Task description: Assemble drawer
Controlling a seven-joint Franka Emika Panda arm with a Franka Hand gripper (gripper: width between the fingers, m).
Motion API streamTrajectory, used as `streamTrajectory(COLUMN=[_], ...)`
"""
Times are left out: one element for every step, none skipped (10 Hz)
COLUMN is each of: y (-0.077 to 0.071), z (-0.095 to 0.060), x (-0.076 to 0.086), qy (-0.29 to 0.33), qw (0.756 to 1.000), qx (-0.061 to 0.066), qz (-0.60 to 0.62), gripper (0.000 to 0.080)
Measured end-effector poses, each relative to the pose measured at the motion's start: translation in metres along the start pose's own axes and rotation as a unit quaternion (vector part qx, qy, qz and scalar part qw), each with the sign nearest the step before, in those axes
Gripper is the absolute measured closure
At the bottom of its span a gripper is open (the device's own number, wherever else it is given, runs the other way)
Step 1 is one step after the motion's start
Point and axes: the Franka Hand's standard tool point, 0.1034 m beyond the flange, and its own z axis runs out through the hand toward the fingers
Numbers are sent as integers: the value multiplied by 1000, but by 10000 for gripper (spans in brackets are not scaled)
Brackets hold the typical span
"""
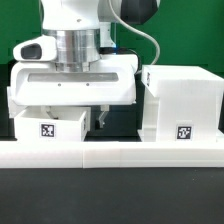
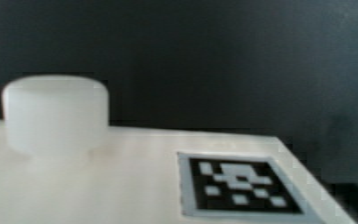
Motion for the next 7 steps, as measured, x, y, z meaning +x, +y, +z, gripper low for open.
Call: streamTrajectory(y=[0,0,0,0,0,0,0], z=[0,0,0,0,0,0,0], x=[0,0,0,0,0,0,0], qy=[0,0,0,0,0,0,0], qw=[1000,1000,1000,1000,1000,1000,1000], qx=[0,0,0,0,0,0,0], qz=[0,-1,-1,-1,-1,-1,-1], gripper=[382,382,573,709,759,759,759])
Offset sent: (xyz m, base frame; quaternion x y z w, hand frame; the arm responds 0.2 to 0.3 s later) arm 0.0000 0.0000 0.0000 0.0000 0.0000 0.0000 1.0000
